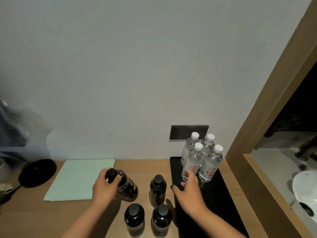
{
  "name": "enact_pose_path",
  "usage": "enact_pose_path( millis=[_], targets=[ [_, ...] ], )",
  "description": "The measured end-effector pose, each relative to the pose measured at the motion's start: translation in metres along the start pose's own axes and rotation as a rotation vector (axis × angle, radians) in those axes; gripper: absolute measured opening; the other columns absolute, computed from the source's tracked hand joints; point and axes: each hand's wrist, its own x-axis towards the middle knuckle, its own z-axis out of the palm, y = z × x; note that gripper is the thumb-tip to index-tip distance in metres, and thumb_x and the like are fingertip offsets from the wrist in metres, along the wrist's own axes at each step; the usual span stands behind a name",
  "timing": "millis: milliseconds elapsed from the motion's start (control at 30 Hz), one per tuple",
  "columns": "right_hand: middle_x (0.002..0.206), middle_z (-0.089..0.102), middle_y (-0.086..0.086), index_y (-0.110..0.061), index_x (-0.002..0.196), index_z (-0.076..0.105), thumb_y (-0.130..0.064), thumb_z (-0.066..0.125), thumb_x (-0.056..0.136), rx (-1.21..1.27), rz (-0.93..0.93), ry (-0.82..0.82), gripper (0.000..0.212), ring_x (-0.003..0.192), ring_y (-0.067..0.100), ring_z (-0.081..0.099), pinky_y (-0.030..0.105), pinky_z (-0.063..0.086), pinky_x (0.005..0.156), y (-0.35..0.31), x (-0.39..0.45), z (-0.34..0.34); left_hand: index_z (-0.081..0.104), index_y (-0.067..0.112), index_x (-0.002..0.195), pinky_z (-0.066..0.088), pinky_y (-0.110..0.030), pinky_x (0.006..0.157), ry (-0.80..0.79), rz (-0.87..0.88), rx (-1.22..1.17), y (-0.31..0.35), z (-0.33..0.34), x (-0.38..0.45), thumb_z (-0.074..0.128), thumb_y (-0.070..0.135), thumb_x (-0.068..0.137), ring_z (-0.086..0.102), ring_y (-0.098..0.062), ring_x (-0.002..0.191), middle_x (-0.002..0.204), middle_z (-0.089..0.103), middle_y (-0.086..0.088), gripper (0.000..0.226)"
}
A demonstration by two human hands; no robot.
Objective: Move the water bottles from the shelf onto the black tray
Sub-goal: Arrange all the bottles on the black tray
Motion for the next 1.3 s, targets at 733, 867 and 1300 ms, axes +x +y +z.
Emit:
enact_pose_path(
  millis=[733, 867, 1300],
  targets=[
    [0.123, 0.056, -0.022, -0.042, 0.128, 0.046, -0.019, 0.077, 0.071, 0.114, -0.260, 0.071, 0.069, 0.118, -0.008, 0.051, 0.022, 0.045, 0.101, 0.006, -0.014, -0.009, 0.062, 0.024, 0.102, 0.048, -0.012, 0.082, -0.685, 0.519, -0.101, 0.116, 0.046, -0.035, 0.068, 0.040, 0.068, 0.062, -0.001, 0.093, 0.098, 0.068, 0.011, 0.038],
    [0.118, 0.059, -0.019, -0.047, 0.119, 0.048, -0.013, 0.078, 0.070, 0.141, -0.164, 0.154, 0.066, 0.114, -0.007, 0.053, 0.022, 0.044, 0.101, 0.035, -0.005, -0.024, 0.051, 0.034, 0.117, 0.042, -0.011, 0.094, -0.841, 0.455, -0.043, 0.108, 0.070, -0.036, 0.061, 0.014, 0.088, 0.053, 0.012, 0.110, 0.117, 0.059, 0.020, 0.037],
    [0.123, 0.055, -0.003, -0.019, 0.135, 0.043, -0.002, 0.077, 0.072, 0.212, 0.200, 0.221, 0.074, 0.121, 0.013, 0.048, 0.030, 0.036, 0.105, 0.108, 0.043, -0.019, 0.057, 0.030, 0.119, 0.034, -0.013, 0.104, -0.749, 0.556, 0.471, 0.044, 0.077, -0.010, 0.058, 0.009, 0.084, 0.049, 0.000, 0.118, 0.121, 0.056, 0.018, 0.041]
  ],
)
